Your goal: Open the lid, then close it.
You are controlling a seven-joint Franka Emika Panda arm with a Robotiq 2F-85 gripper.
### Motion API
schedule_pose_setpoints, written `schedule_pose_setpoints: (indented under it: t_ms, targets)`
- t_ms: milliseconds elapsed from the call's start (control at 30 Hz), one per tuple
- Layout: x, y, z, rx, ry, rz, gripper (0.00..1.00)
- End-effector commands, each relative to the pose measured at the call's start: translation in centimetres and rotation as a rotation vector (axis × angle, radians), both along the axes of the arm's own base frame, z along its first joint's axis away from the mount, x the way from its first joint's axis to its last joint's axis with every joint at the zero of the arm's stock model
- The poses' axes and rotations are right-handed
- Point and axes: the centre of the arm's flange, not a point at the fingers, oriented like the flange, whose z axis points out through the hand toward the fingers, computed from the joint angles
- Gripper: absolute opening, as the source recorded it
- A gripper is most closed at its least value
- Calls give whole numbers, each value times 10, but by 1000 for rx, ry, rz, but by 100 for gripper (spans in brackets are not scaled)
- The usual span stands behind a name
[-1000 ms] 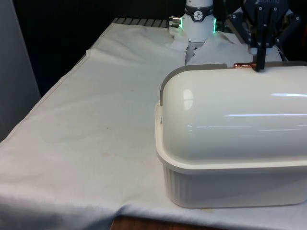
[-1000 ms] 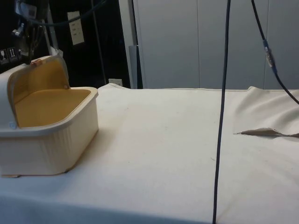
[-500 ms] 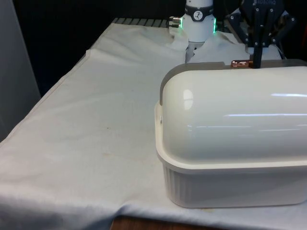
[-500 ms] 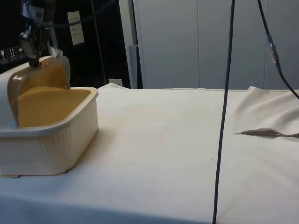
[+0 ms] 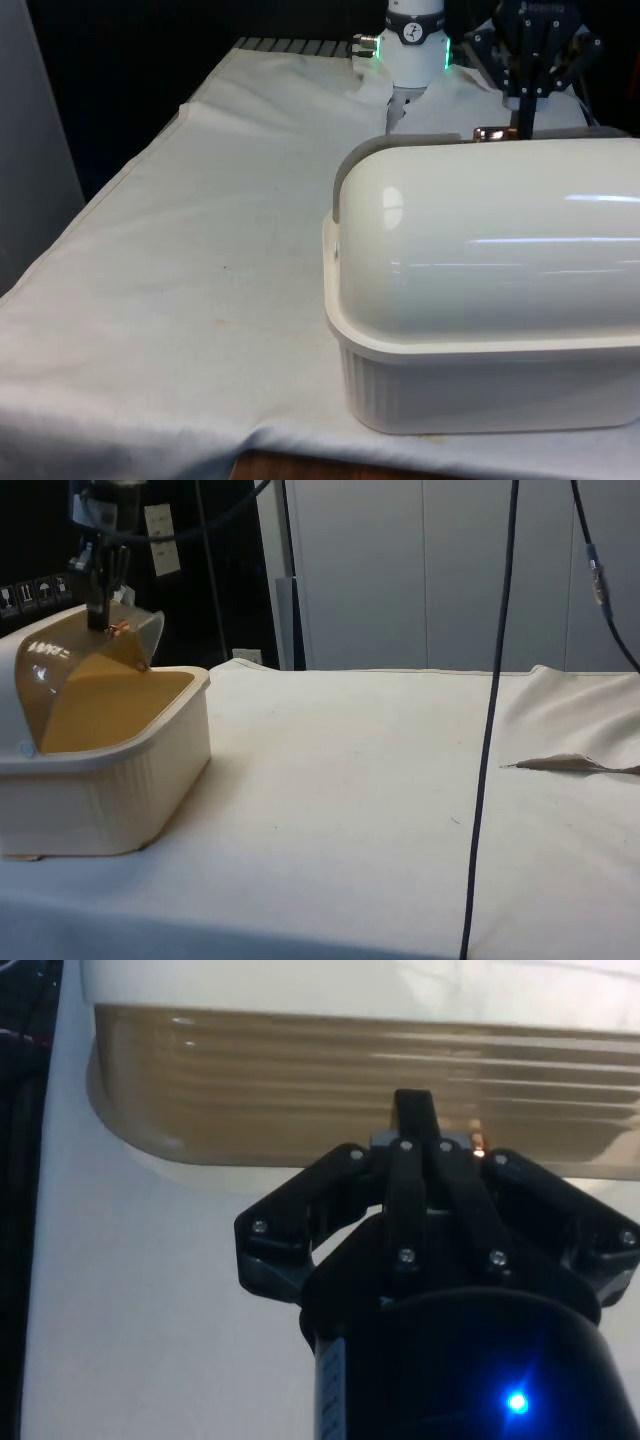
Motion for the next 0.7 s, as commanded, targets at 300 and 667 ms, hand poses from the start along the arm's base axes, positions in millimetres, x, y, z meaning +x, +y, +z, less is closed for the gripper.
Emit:
schedule_pose_setpoints:
  t_ms: [300, 667]
  targets:
    - [-17, 0, -12, -13, 22, 4, 0]
    - [-30, -4, -24, -20, 69, 11, 0]
